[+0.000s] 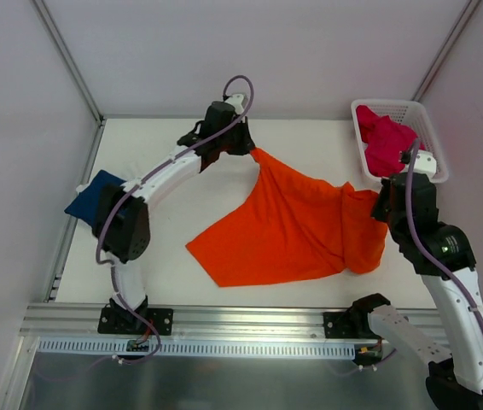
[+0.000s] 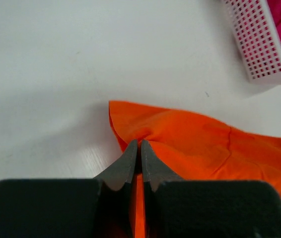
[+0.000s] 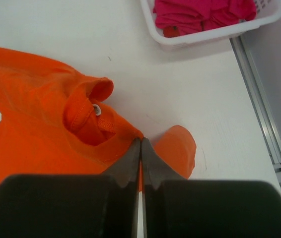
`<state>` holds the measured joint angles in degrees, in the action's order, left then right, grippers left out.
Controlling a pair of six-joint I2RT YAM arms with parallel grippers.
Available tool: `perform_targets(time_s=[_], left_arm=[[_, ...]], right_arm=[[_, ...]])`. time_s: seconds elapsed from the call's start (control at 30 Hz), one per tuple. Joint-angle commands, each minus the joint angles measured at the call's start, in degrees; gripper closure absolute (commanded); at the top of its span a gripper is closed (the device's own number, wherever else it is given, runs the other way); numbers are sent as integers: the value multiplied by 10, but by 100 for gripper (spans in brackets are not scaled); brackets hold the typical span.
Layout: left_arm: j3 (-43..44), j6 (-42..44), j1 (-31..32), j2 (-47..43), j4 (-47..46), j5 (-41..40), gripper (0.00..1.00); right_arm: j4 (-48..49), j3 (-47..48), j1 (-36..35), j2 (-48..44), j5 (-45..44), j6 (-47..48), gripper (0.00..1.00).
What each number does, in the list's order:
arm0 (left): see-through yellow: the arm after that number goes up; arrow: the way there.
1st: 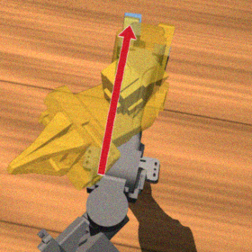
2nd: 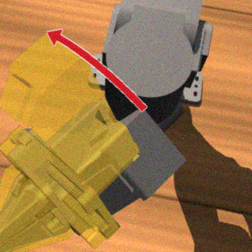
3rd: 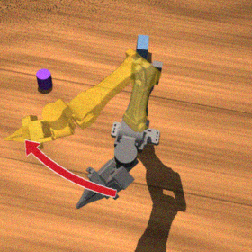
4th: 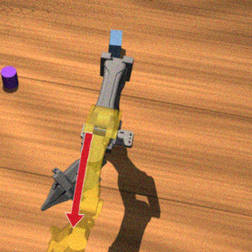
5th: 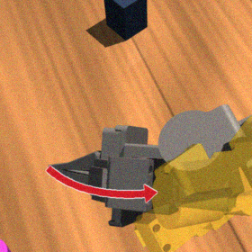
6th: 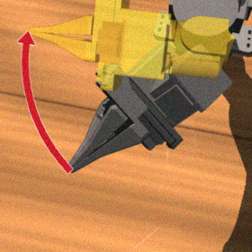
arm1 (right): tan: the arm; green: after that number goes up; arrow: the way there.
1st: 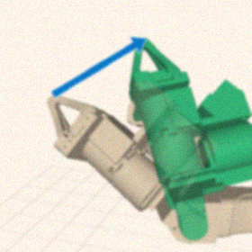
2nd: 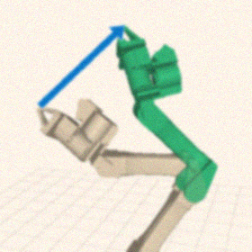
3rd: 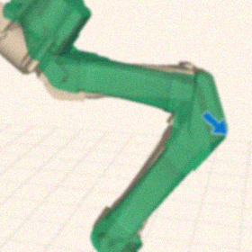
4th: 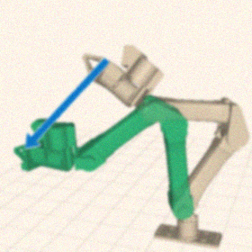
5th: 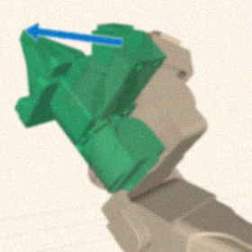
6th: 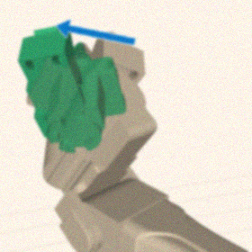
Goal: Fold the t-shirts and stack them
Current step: Flatten out the tshirt
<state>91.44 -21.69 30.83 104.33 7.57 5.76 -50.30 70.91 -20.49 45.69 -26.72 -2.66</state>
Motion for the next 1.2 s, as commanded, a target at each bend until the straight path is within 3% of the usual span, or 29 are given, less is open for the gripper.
perform_targets(time_s=[0.0,0.17,0.2,0.23,0.27,0.3,0.33,0.37,0.4,0.5,0.57,0.63,0.67,0.7,0.8,0.87,1.0,1.17], left_arm=[[102,28,12,83,-74,23,100],[232,44,29,193,-74,30,100],[260,43,29,221,-74,36,94],[268,42,29,233,-73,36,82],[272,44,28,241,-73,30,60],[273,45,30,246,-74,21,35],[270,49,31,249,-74,-3,20],[265,59,34,246,-73,-19,5],[253,70,38,234,-74,-30,1],[218,104,54,185,-74,-55,1],[186,84,56,147,-74,-50,1],[107,56,57,67,-74,-54,1],[65,20,57,-3,-73,-96,1],[-30,-2,58,-39,-73,-118,3],[-206,-70,65,-167,-68,-197,9],[-269,-114,70,-229,-42,-221,9],[-391,-183,71,-291,3,-256,6],[-449,-244,70,-275,24,-254,5]], right_arm=[[26,-22,1,4,-68,-25,99],[32,-82,2,17,-95,-47,99],[32,-89,2,19,-102,-53,99],[30,-96,1,21,-106,-58,93],[31,-109,1,25,-111,-60,80],[34,-115,1,28,-119,-61,60],[42,-121,2,30,-120,-60,26],[49,-129,1,29,-113,-55,20],[71,-133,1,27,-106,-48,16],[111,-141,-1,22,-86,-20,9],[122,-134,-2,25,-49,-2,9],[140,-123,-2,28,-15,1,9],[150,-119,-2,30,32,6,9],[171,-119,-3,33,55,10,9],[209,-112,-2,58,126,21,8],[217,-101,-1,103,152,22,8],[261,-77,-2,184,221,16,8],[307,-75,-2,249,283,-6,9]])
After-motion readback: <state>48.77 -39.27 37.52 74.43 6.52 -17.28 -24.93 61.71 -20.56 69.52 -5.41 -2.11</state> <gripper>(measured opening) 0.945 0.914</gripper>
